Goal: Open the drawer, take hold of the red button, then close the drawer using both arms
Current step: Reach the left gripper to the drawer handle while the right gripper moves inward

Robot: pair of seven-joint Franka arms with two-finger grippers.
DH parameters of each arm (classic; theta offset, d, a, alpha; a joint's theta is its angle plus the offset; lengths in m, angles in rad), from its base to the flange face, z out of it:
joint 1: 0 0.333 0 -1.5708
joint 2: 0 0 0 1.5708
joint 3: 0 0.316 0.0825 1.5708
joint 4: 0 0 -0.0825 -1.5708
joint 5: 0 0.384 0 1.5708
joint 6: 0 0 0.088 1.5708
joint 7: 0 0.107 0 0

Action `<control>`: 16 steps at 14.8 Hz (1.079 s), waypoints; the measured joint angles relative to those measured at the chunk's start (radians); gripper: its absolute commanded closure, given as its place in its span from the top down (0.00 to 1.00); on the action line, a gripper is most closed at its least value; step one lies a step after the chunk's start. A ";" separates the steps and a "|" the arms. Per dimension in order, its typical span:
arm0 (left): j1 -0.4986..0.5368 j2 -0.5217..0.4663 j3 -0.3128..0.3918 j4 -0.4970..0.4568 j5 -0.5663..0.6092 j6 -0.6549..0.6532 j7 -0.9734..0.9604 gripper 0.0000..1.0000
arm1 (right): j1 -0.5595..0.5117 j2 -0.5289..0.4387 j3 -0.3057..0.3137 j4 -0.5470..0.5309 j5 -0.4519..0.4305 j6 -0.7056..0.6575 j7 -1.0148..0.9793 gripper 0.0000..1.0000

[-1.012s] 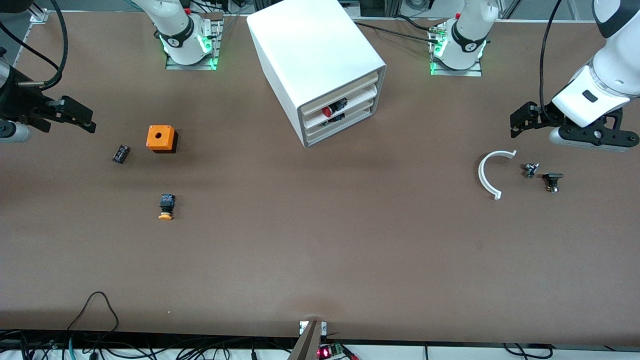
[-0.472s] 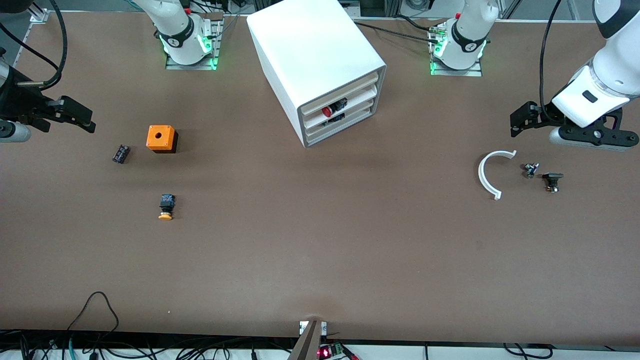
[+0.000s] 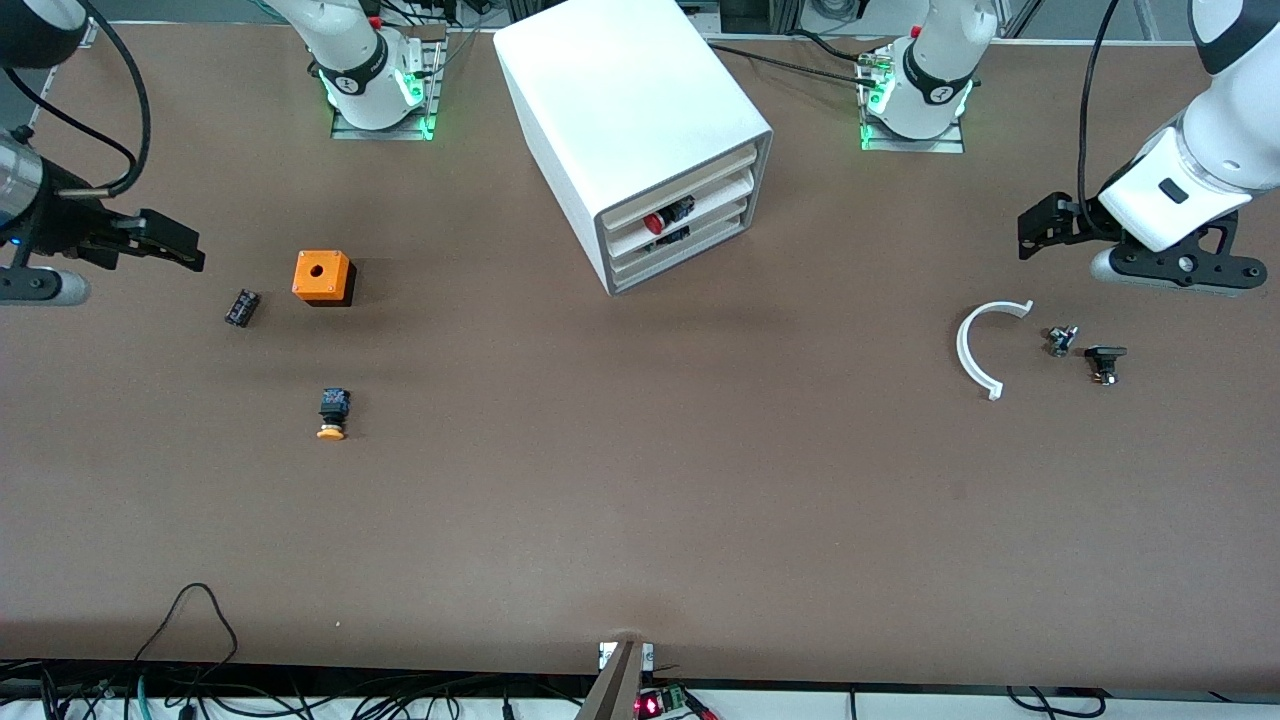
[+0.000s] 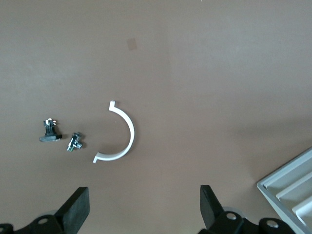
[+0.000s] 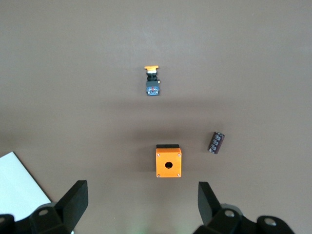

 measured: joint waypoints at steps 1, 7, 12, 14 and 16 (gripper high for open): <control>-0.002 0.000 0.000 0.001 -0.020 -0.013 0.000 1.00 | 0.000 0.007 0.000 -0.009 0.000 0.000 0.000 1.00; -0.015 0.002 -0.010 0.002 -0.117 -0.079 0.002 1.00 | 0.000 0.067 0.000 -0.046 0.000 0.053 0.018 1.00; -0.028 0.034 -0.045 0.002 -0.317 -0.122 0.002 1.00 | 0.029 0.132 0.011 -0.064 0.000 0.102 0.133 1.00; -0.029 0.072 -0.046 0.002 -0.406 -0.128 0.002 1.00 | 0.041 0.155 0.011 -0.066 0.000 0.138 0.144 1.00; -0.030 0.116 -0.047 0.002 -0.499 -0.140 0.002 1.00 | 0.047 0.172 0.012 -0.066 0.000 0.165 0.174 1.00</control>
